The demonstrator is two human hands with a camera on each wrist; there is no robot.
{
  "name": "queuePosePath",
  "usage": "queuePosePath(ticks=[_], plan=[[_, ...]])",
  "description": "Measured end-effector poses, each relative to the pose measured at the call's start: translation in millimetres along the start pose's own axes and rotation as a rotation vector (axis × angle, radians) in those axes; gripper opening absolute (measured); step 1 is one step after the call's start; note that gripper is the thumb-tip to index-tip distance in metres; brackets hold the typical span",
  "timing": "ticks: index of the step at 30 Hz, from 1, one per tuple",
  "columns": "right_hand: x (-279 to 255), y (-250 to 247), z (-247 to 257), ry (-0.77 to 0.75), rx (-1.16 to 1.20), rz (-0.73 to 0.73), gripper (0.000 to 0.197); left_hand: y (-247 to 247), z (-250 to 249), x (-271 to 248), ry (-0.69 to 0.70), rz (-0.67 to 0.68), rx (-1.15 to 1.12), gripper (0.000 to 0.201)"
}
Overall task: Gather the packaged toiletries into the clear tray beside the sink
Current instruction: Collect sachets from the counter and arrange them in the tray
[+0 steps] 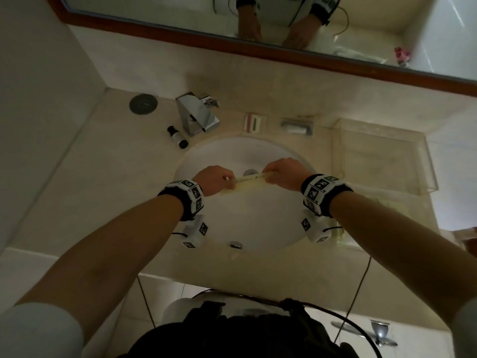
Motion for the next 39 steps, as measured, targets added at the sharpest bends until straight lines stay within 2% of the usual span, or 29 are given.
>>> queuePosePath(ticks=[11,20,30,33,39], plan=[[-34.6,-6.5,-49.1,0.03,0.03,-0.122,0.023,3.6,-71.4,9.0,0.063,-0.076,0.043,0.022],[-67.4,-15.9,-88.9,0.049,0.074,-0.205,0.023,5.2,-116.2,14.8,0.074,-0.203,-0.05,0.017],[-109.1,-11.8,-150.8,0.119,0.12,-0.254,0.022,27.5,-170.8,35.0,0.123,-0.2,-0.031,0.014],[-121.7,-8.9,-170.1,0.131,0.154,-0.258,0.027,37.9,-187.2,42.1,0.139,-0.199,-0.022,0.013],[-146.0,-0.1,-213.7,0.183,0.282,-0.269,0.036,63.0,-211.8,62.1,0.158,-0.183,0.028,0.025]])
Point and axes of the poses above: each hand's wrist, its own x-axis towards the middle knuckle, its own y-axis out of the palm, z = x × y, the point moved 9 cm from there along x, towards the middle knuckle, and after that the axes turned 15 degrees about z, right-handed, at the moved point
